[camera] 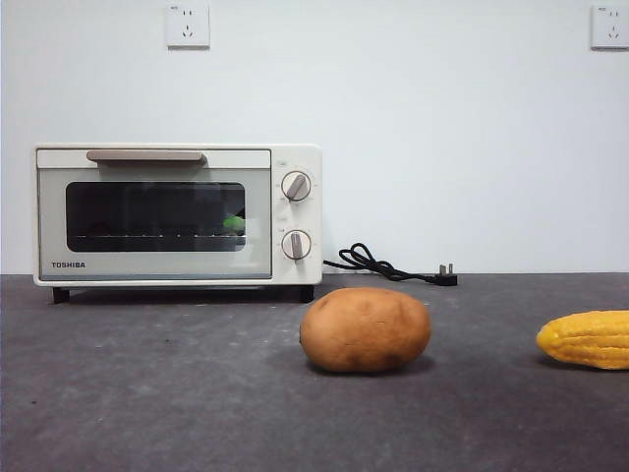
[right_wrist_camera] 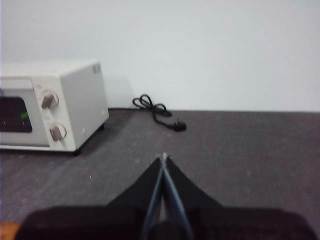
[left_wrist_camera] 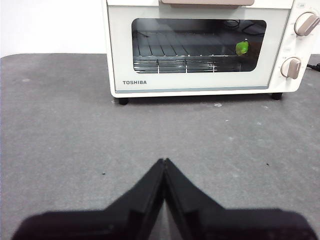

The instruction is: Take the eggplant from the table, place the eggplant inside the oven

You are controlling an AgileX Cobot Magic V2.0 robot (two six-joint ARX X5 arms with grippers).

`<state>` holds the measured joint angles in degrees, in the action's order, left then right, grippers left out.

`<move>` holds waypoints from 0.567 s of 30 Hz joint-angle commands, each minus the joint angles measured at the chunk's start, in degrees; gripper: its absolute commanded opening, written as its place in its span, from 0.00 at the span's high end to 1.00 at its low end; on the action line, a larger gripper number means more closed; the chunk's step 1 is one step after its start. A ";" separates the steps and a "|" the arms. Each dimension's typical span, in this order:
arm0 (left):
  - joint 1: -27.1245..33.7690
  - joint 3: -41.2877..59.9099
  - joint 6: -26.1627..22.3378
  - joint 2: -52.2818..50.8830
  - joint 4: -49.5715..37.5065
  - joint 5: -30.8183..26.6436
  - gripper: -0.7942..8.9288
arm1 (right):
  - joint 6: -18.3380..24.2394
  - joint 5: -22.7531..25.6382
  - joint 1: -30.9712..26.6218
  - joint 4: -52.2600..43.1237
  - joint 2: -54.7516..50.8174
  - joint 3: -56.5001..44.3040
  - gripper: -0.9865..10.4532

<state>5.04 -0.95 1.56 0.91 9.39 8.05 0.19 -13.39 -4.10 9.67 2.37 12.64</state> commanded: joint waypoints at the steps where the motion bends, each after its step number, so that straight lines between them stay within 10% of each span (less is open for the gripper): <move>1: 0.17 0.52 0.42 0.02 -0.39 -0.17 0.92 | -0.63 -0.11 0.02 -0.68 -0.70 -1.88 0.91; 17: 0.17 0.52 0.42 0.02 -0.39 -0.17 0.92 | -0.66 -0.13 0.02 -1.55 -1.95 -8.02 0.91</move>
<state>5.04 -0.95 1.58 0.91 9.39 8.05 0.19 -13.41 -4.10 8.88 0.60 5.32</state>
